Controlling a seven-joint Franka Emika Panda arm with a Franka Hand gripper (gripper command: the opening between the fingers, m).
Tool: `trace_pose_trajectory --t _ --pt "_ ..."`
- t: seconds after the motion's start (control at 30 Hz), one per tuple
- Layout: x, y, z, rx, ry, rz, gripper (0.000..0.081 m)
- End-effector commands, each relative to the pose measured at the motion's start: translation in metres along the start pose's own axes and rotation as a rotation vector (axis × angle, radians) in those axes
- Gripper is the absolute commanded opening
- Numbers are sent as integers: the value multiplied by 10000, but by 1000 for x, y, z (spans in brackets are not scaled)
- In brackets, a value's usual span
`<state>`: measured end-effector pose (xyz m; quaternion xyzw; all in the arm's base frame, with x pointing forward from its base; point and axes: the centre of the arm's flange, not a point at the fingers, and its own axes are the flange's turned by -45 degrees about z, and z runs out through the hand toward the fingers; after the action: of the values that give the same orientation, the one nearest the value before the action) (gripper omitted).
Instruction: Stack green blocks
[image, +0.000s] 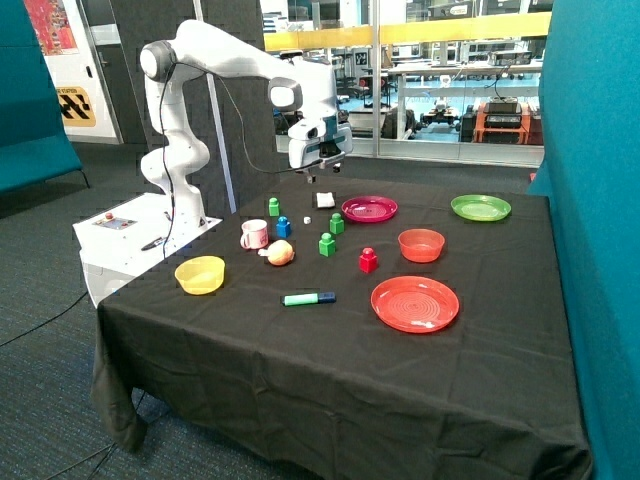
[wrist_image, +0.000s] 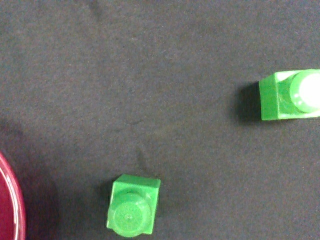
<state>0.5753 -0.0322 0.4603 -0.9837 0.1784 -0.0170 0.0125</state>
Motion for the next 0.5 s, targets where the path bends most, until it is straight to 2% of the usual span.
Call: trace_pose_trajectory --t 0.0,0.1,0.17,0.23,0.47 --pt "-82 -3 8 -212 -371 -5877 808" --pt "-81 -2 9 -213 -370 -5815 808" --pt "-80 -1 10 -212 -370 -5855 636" --pt "-80 0 10 -214 -369 -5749 560" --pt "-78 0 11 -214 -369 -5735 533"
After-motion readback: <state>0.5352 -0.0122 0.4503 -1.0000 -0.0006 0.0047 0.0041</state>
